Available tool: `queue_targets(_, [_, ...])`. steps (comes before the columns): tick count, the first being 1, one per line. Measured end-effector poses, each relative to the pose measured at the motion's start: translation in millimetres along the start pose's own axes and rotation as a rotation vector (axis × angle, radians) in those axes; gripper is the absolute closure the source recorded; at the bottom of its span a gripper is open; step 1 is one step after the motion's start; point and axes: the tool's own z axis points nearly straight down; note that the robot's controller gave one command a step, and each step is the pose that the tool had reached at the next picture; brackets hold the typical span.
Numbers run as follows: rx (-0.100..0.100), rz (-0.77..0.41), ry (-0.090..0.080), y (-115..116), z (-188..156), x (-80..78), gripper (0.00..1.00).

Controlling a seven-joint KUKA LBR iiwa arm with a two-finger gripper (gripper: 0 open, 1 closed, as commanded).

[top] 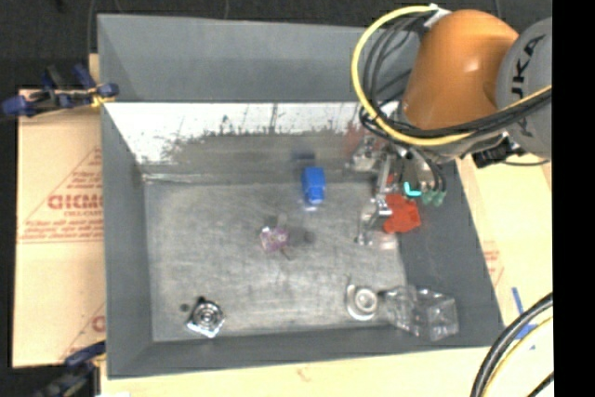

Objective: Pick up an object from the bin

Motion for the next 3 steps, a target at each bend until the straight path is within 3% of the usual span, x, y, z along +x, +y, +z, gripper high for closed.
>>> queue_targets(1, [0.003, -0.111, -0.013, 42.4, 143.5, -55.9, 0.00])
queue_targets(2, [0.003, -0.261, -0.008, 68.9, 136.6, -1.3, 0.00])
queue_targets(3, [0.007, -0.342, -0.019, 77.9, 139.0, 3.5, 0.00])
